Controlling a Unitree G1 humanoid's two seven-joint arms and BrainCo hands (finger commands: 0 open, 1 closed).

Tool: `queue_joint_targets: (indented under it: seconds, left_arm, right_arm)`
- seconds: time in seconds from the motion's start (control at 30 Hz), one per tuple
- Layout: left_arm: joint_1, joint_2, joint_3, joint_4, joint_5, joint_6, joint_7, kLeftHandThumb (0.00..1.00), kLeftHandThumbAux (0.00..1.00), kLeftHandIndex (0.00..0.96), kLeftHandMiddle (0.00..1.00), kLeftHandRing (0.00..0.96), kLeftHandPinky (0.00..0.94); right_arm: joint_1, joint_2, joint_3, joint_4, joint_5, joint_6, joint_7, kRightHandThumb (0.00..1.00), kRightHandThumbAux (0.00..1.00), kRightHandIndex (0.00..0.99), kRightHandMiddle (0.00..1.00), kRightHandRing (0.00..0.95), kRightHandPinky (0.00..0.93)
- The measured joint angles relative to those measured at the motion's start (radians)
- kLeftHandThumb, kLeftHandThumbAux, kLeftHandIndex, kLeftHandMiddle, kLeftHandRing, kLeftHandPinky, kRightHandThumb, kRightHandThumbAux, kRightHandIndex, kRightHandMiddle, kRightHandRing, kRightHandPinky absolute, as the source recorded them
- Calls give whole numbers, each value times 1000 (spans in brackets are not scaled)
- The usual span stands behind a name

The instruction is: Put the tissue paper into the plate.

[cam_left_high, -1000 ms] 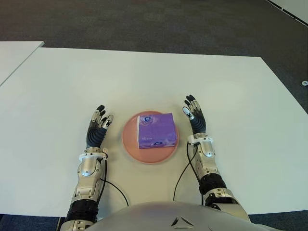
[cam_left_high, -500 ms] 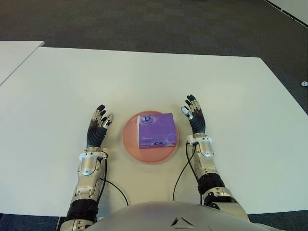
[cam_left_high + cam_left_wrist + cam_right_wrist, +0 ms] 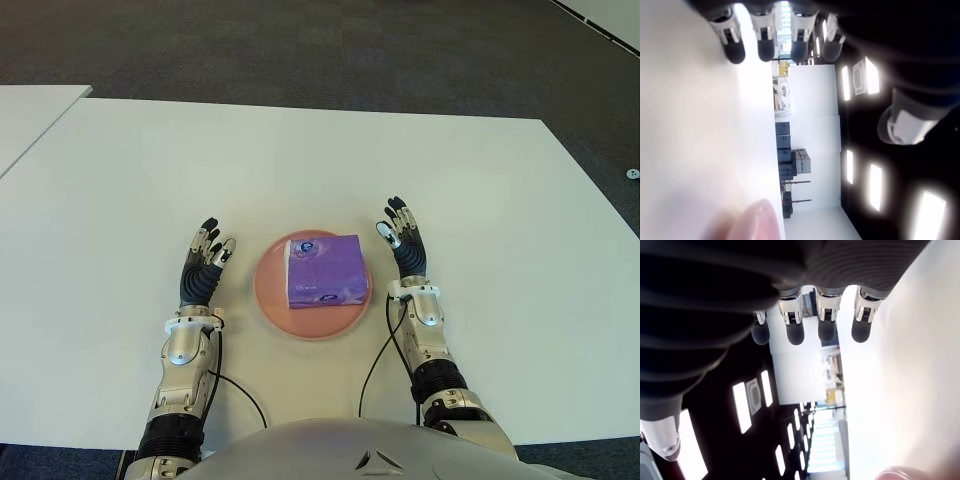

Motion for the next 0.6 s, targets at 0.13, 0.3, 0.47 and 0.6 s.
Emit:
queue_joint_targets:
  seconds: [0.13,0.3,0.47,0.6]
  left_arm:
    - [0,0,0,0,0,0,0,0,499,0,0,0,0]
    - [0,0,0,0,0,0,0,0,495,0,0,0,0]
    - [0,0,0,-1,-1,0,-2,0,488,0,0,0,0]
    - [0,1,0,-2,-1,1,-6,0,486,0,0,0,0]
  right_arm:
    - [0,0,0,-1,0,1,0,0,541,0,0,0,0]
    - [1,-3,2,-2,0,3,4,0,546,0,0,0,0]
    - [8,-11,5,-17,0,21,25,0,557,0,0,0,0]
    - [20,-16,6,-39,1,38,40,0,556,0,0,0,0]
